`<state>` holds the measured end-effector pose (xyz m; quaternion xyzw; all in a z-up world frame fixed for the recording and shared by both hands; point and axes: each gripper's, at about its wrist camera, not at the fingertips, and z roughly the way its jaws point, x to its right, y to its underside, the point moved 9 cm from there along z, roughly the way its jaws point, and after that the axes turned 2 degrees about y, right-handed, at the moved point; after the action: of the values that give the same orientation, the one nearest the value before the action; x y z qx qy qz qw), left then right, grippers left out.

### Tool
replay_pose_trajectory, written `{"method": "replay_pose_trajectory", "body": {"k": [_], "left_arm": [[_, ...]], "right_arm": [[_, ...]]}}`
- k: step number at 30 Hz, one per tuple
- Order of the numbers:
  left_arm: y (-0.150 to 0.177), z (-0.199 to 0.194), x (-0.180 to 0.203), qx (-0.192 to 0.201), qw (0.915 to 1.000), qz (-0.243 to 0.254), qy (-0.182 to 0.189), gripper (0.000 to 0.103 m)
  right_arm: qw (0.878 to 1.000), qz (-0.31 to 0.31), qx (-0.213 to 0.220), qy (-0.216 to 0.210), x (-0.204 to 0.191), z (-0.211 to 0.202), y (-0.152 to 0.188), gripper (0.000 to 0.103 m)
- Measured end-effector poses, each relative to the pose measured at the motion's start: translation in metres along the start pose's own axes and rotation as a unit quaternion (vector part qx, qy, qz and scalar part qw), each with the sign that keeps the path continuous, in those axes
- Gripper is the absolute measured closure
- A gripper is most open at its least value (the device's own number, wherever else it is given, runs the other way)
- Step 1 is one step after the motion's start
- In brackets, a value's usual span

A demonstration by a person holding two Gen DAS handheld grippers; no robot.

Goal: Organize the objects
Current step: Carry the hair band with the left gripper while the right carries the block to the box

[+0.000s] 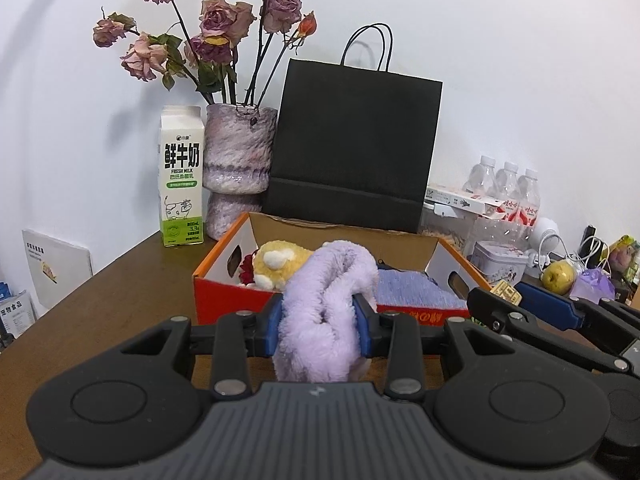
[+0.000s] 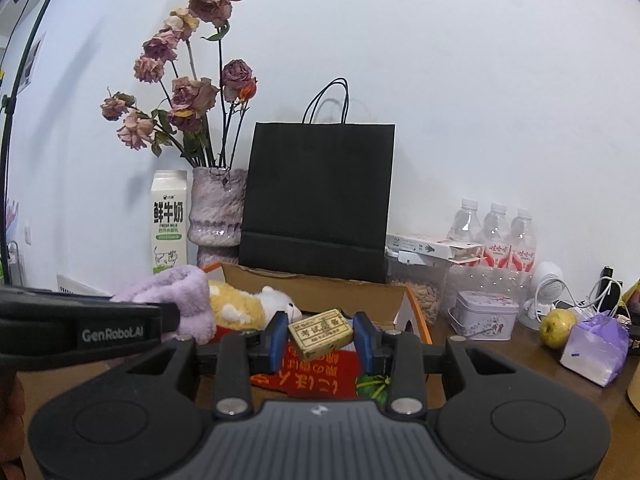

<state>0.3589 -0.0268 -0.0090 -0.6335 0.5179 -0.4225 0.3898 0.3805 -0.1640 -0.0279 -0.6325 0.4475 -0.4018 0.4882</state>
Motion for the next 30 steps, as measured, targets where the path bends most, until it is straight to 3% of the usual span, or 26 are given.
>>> {"method": "replay_pose_trajectory", "body": {"k": [30], "left_arm": [[-0.046, 0.092, -0.002, 0.022, 0.9996, 0.007, 0.012, 0.067]], "right_arm": [[1.000, 0.012, -0.005, 0.007, 0.019, 0.109, -0.017, 0.069]]}}
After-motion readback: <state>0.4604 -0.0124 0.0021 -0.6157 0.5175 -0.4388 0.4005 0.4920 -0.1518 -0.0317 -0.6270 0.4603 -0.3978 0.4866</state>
